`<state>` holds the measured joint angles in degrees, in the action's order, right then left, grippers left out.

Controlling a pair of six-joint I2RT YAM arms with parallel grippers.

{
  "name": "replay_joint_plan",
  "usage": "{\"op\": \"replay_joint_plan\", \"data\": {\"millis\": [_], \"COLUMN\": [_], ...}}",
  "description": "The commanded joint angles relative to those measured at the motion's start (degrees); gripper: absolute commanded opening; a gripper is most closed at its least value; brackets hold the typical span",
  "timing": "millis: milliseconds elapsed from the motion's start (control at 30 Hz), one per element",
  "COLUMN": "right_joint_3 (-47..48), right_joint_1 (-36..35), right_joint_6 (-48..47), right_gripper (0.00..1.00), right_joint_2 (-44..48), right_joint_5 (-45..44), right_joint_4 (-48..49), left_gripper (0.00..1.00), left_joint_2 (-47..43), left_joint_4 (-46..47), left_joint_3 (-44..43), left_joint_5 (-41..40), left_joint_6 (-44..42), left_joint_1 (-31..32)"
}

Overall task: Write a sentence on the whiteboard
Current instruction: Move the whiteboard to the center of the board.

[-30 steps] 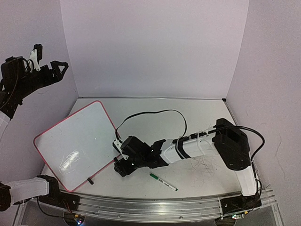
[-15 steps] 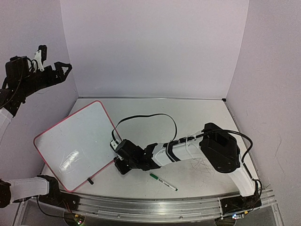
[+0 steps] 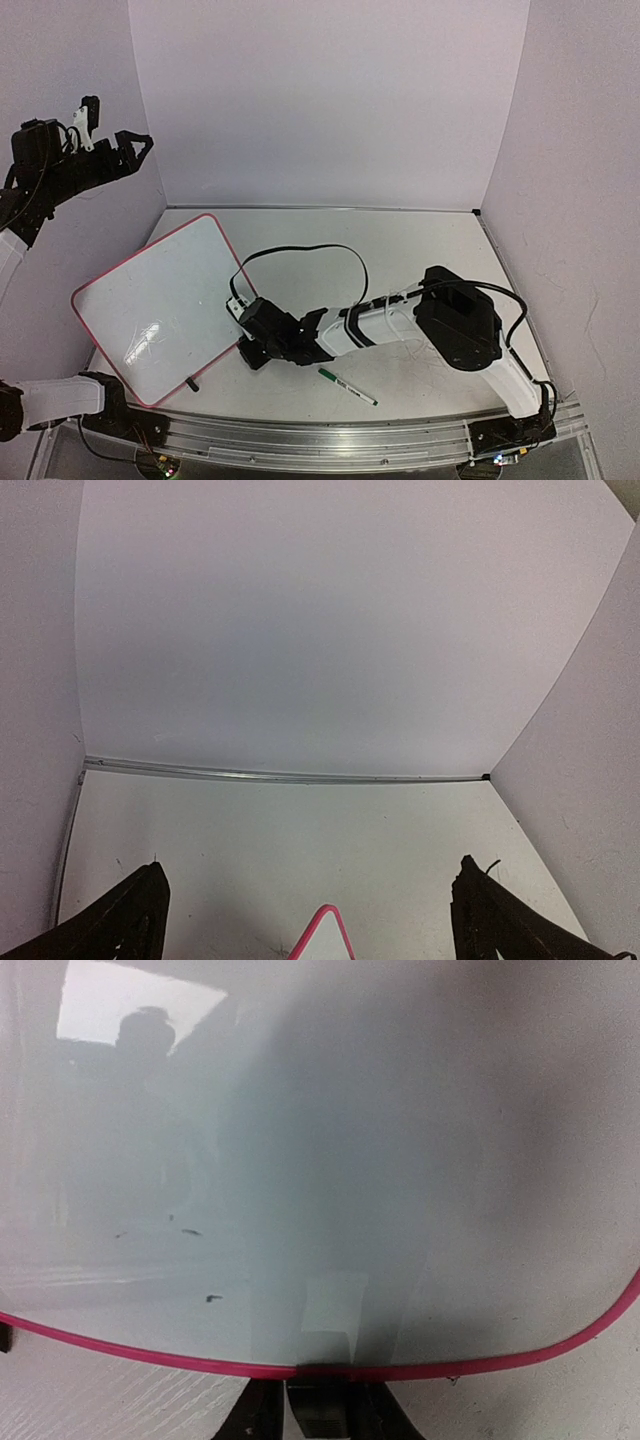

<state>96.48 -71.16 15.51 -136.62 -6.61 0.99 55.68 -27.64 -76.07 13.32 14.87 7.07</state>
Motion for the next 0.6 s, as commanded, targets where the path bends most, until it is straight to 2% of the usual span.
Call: {"op": "replay_joint_plan", "data": {"millis": [0, 300, 567], "right_joint_3": [2.17, -6.86, -16.29], "right_joint_1": [-0.38, -0.38, 0.93], "right_joint_6": [0.4, 1.01, 2.63], "right_gripper": [0.16, 0.02, 0.0], "right_joint_2": [-1.02, 4.79, 10.91], "right_joint_5": [-1.69, -9.51, -15.4], "right_joint_4": [3.81, 8.35, 11.63], "left_gripper": [0.99, 0.99, 1.0], "left_joint_2": [0.25, 2.01, 3.1], "left_joint_4": [0.85, 0.92, 1.15], "left_joint_3": [-1.04, -2.05, -2.24], "left_joint_5": [-0.22, -0.06, 1.18], "left_joint_6": [0.12, 0.26, 1.12], "left_joint_1": [-0.16, -0.14, -0.13]}}
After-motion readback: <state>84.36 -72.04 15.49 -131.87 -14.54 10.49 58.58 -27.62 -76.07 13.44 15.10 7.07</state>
